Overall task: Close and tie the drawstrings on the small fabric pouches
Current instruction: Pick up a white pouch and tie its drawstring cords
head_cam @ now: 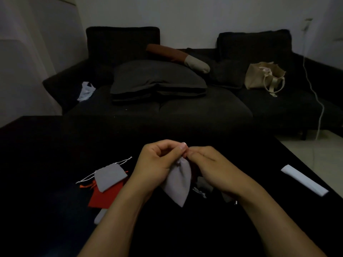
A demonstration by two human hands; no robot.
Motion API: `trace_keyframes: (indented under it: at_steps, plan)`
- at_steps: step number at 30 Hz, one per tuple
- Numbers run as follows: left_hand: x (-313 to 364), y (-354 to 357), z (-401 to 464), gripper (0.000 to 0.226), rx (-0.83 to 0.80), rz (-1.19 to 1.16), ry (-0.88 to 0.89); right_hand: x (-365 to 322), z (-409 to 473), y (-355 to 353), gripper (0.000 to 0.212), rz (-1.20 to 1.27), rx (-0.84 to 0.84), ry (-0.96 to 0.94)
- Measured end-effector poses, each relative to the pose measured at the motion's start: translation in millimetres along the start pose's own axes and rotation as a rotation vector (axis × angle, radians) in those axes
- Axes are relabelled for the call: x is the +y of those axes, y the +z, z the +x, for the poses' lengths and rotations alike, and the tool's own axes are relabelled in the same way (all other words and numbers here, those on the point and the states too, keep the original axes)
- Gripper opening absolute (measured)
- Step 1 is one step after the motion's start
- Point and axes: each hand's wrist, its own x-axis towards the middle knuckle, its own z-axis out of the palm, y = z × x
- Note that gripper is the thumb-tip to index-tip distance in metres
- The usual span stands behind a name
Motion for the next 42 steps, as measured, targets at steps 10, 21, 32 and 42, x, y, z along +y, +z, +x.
trace_keyframes:
  at_steps: [10,21,32,42]
  plan:
    - [9.3,-9.7,-5.2,0.017,-0.048,-0.049,-0.086,-1.0,1.1,-4.0,0.015,-0.109,0.125,-0.111]
    - [10.6,-14.0,-8.4,0.015,-0.119,0.131,0.005,-11.6,-6.5,-3.4,0.016,-0.109,0.177,-0.284]
    - [10.7,-19.2,-8.1,0.017,-0.206,0.188,-0.031,-4.9,-3.1,-7.4,0.011,-0.181,0.163,-0.189]
    - [13.3,-12.2,-10.8,0.012,-0.080,-0.012,-0.096,-10.1,-5.5,-4.7,0.006,0.247,0.074,-0.121]
